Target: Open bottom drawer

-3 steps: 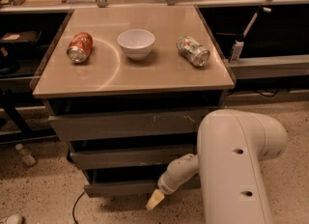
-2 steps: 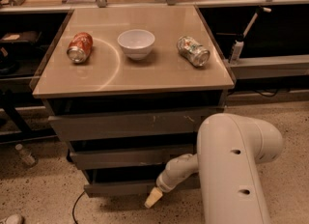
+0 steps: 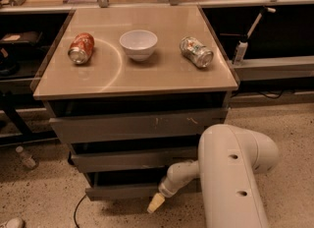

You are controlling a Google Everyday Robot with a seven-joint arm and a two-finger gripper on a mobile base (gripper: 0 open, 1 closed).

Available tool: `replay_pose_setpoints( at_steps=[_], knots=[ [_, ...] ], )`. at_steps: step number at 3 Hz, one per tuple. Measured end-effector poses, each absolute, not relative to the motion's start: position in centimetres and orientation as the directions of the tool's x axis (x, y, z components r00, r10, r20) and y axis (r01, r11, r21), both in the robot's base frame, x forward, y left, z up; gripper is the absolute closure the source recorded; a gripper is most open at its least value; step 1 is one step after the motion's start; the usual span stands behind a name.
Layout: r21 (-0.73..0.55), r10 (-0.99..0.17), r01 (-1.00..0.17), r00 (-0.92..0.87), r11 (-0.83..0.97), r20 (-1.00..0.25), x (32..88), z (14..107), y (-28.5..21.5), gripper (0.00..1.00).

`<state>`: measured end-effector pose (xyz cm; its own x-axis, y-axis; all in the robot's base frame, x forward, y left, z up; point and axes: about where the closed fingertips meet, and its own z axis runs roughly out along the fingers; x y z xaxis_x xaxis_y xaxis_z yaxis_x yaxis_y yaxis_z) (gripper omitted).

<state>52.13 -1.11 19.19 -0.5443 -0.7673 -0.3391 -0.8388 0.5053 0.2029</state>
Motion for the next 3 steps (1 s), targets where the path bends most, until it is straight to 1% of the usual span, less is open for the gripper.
replay_pose_setpoints(
  at_steps=[1,2,3],
  knots=[
    [0.249,-0.776,-0.833,-0.551,0.494,-0.306,50.3,17.4,-0.5,0.00],
    [0.249,-0.776,-0.833,-0.551,0.494,-0.305,50.3,17.7,-0.5,0.00],
    [0.317,-0.781,-0.814,-0.568,0.487,-0.259,46.7,16.8,-0.6,0.00]
  ],
)
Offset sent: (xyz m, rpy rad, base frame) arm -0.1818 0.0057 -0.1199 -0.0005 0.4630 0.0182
